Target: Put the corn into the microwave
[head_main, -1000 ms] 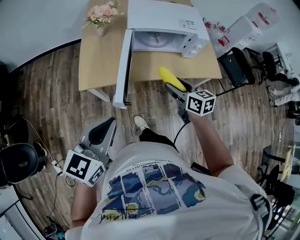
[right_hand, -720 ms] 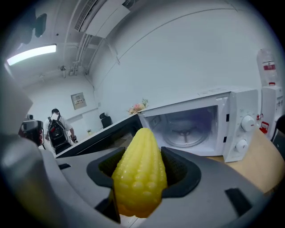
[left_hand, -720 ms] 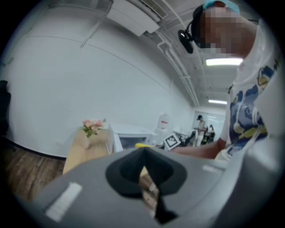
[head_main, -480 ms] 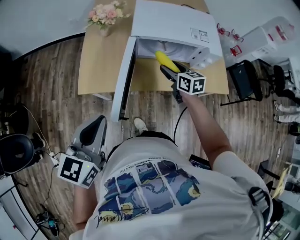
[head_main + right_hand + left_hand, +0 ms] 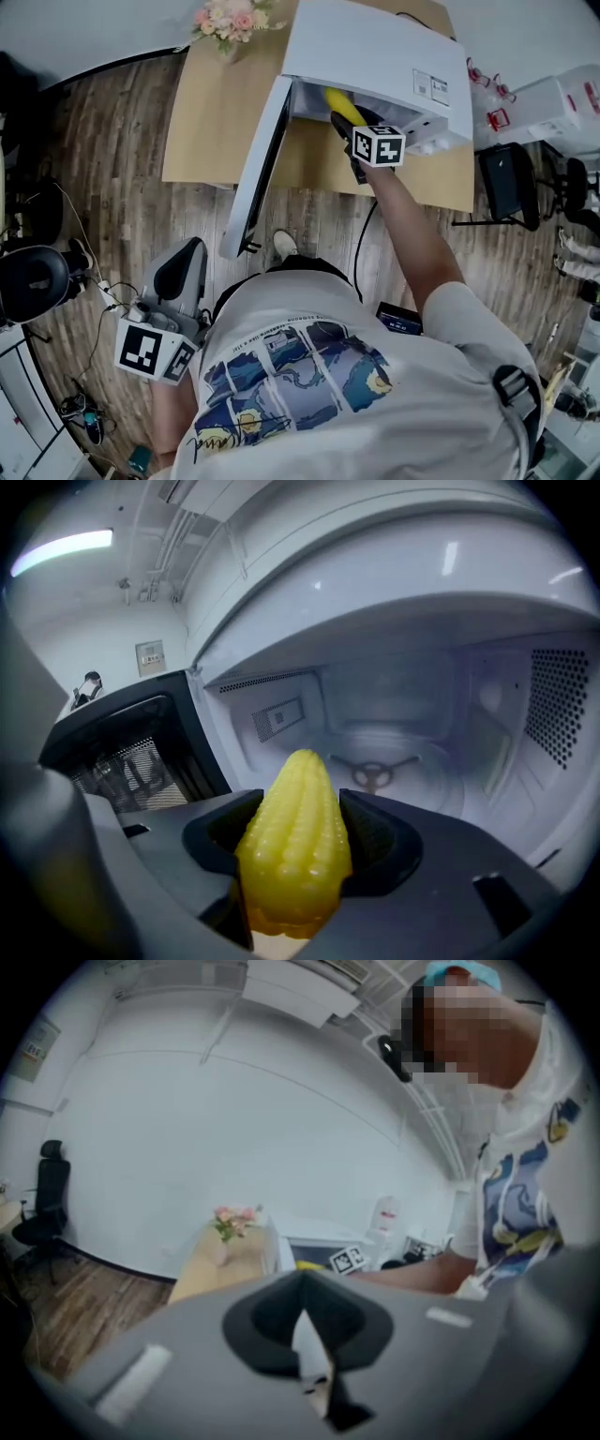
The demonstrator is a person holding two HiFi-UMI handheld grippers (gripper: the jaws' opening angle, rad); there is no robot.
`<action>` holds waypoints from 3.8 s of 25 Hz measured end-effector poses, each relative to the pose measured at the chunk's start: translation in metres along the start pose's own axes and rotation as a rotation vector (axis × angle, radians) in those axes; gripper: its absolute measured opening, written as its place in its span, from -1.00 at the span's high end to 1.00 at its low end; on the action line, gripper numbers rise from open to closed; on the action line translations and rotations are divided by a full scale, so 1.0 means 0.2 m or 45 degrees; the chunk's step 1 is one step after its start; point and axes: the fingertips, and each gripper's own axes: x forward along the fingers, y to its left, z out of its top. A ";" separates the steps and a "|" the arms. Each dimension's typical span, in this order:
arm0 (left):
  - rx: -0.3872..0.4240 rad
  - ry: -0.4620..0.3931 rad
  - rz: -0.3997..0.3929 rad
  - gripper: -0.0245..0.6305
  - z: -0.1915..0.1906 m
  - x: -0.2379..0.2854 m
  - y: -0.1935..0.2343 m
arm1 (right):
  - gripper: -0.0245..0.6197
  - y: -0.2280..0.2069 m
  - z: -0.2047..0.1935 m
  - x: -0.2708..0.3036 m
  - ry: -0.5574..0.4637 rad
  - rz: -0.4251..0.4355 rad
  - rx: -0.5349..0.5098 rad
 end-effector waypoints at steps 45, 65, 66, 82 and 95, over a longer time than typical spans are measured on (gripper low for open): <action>0.001 0.084 0.167 0.90 -0.05 0.04 0.06 | 0.12 -0.04 0.09 0.51 0.134 -0.118 -0.364; 0.008 0.035 0.043 0.90 -0.15 -0.24 0.04 | 0.10 0.03 -0.03 0.07 0.097 -0.242 -0.269; 0.009 0.033 0.034 0.90 -0.16 -0.26 0.04 | 0.10 0.04 -0.05 0.03 0.097 -0.245 -0.261; 0.038 -0.001 -0.103 0.90 -0.30 -0.60 -0.02 | 0.15 0.48 -0.28 -0.51 0.047 -0.231 -0.192; 0.047 -0.010 -0.162 0.90 -0.45 -0.85 -0.09 | 0.78 0.98 -0.47 -0.98 -0.013 -0.116 -0.146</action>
